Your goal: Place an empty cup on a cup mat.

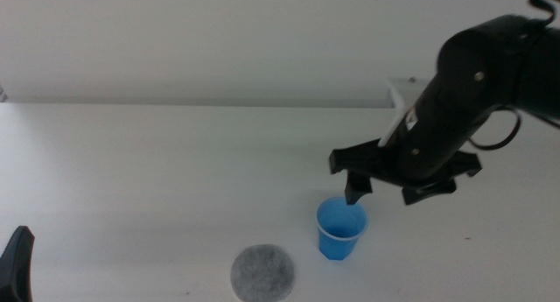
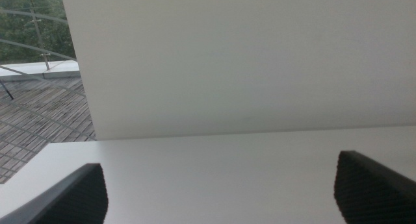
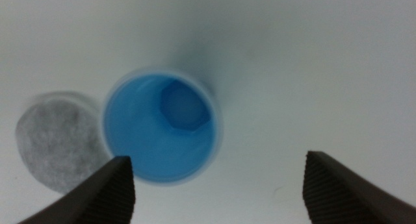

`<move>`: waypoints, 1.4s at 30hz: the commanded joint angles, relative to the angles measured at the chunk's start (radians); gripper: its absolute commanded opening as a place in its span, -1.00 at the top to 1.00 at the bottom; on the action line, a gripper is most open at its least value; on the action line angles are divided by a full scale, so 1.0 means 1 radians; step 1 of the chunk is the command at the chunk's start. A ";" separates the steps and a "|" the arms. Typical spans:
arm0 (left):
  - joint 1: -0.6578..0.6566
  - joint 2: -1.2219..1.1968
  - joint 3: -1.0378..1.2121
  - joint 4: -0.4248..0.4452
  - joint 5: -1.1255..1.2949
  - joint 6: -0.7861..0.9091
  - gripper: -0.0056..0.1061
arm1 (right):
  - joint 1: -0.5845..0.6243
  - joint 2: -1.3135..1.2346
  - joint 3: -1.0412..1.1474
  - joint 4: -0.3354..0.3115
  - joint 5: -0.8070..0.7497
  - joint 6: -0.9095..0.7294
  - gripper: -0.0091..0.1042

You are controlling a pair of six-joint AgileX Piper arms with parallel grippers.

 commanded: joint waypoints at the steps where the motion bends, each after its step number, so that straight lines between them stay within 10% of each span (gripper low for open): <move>1: -0.010 -0.041 0.041 0.000 -0.012 0.000 -0.78 | 0.010 0.017 -0.005 -0.012 -0.005 0.029 -0.36; 20: -0.010 -0.041 0.041 0.000 -0.012 0.000 -0.78 | 0.037 0.159 -0.005 -0.077 -0.049 0.130 -0.25; 26: -0.010 -0.041 0.041 0.000 -0.012 0.000 -0.78 | 0.059 0.211 -0.005 -0.081 -0.099 0.142 0.17; 30: -0.010 -0.041 0.041 0.000 -0.012 0.000 -0.78 | 0.074 0.206 -0.005 -0.081 -0.110 0.148 0.83; 42: -0.010 -0.041 0.041 0.000 -0.012 0.000 -0.78 | 0.270 0.152 -0.141 -0.088 -0.078 0.219 0.88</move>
